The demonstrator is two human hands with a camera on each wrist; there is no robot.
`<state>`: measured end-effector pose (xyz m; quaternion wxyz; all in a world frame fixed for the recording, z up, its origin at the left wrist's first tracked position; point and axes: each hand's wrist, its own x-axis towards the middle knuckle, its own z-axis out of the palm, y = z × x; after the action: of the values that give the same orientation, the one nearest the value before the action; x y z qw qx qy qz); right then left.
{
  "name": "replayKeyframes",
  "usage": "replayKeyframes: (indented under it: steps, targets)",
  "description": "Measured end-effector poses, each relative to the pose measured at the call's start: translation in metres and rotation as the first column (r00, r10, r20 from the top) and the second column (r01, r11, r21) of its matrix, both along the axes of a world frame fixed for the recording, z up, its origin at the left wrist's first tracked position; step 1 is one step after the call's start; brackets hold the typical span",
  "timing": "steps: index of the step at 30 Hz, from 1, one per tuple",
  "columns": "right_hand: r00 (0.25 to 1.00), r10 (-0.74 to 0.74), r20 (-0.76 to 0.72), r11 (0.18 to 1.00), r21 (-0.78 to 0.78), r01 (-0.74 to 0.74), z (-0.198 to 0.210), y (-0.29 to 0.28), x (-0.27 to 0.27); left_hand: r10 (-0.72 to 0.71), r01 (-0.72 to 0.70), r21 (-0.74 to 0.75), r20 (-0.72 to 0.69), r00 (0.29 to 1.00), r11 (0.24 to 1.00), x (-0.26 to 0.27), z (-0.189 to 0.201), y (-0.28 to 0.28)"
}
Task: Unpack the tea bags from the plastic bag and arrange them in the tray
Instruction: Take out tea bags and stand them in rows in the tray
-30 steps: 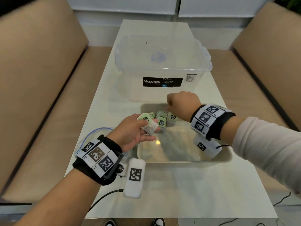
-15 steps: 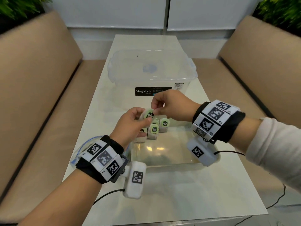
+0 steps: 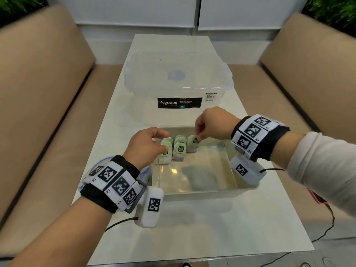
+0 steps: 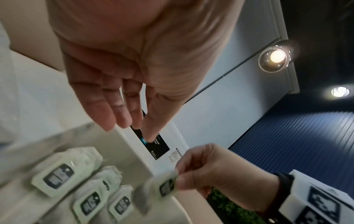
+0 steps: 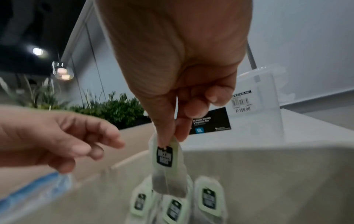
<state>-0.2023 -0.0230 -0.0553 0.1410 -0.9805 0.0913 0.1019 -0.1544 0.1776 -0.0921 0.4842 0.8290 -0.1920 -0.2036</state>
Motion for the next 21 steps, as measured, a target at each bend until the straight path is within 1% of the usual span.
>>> replayKeyframes:
  steps: [4, 8, 16, 21]
  targets:
    - [0.995, 0.014, -0.097, 0.986, -0.162, -0.029, -0.025, 0.002, 0.011, -0.011, 0.006, 0.073, 0.063, 0.998, 0.997, 0.003, -0.005, 0.004]
    - [0.989, 0.048, -0.14, 0.958, -0.274, -0.085, -0.039, 0.007, 0.02, -0.007, 0.001, 0.088, 0.062, 0.998, 0.996, 0.003, -0.01, 0.006]
    - [0.986, 0.052, -0.16, 0.929, -0.355, -0.106, -0.049, 0.007, 0.031, -0.004, 0.0, 0.097, 0.047, 0.999, 0.995, 0.007, -0.014, 0.006]
    - [0.99, 0.06, -0.128, 0.914, -0.393, -0.106, -0.053, 0.005, 0.03, 0.004, -0.007, 0.067, 0.044, 0.999, 0.998, 0.01, -0.011, 0.009]
